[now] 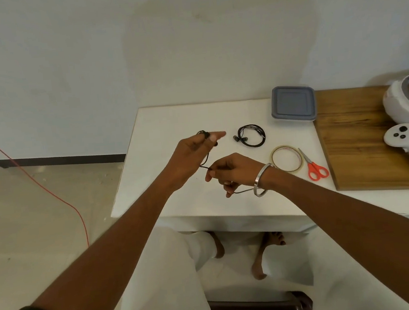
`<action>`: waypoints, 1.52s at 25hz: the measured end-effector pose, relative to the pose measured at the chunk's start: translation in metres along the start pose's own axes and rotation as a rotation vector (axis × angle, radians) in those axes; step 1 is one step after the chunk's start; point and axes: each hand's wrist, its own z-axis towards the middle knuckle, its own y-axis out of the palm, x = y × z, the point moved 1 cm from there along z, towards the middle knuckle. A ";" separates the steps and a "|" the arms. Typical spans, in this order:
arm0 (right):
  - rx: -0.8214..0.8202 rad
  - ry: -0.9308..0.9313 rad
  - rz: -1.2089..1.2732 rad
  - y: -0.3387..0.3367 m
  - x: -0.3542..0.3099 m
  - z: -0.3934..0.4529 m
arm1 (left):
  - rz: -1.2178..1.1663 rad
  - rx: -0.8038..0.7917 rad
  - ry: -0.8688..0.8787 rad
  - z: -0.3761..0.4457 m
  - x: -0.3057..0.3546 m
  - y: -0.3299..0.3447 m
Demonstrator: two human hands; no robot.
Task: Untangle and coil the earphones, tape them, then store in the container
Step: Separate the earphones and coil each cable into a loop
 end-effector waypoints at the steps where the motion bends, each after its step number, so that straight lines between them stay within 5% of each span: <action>1: 0.009 -0.016 -0.003 -0.002 -0.001 -0.001 | 0.047 -0.029 0.011 0.000 -0.001 0.000; 19: 0.133 -0.110 0.054 -0.033 0.004 -0.006 | 0.411 -0.348 -0.094 -0.007 -0.027 -0.019; 25: 0.241 -0.142 0.031 -0.034 0.005 -0.003 | 0.235 -0.446 -0.199 -0.011 -0.013 -0.009; 38: 0.340 -0.028 -0.008 -0.026 0.025 0.001 | -0.721 -0.370 -0.150 -0.012 0.024 -0.005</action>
